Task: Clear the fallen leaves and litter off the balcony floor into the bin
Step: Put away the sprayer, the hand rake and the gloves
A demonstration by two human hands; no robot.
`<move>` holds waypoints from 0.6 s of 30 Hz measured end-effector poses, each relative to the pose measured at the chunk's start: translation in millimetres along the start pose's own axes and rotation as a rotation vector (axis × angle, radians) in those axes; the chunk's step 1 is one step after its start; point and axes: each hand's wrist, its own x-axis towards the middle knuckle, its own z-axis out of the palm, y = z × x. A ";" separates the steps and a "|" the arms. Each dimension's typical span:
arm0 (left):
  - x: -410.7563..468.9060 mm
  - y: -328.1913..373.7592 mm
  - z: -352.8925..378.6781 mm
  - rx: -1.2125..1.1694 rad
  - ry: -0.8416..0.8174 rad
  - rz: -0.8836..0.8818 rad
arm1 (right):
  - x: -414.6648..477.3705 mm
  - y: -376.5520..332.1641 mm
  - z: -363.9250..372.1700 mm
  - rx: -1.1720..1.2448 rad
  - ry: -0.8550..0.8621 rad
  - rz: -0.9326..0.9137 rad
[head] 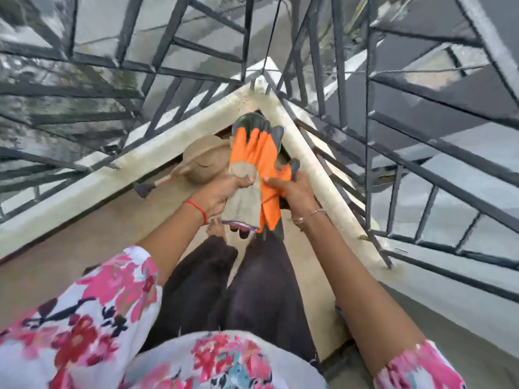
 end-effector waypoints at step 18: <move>444.2 -5.3 -17.9 -0.087 0.165 0.164 | 455.4 89.9 -29.8 -0.447 0.031 -0.248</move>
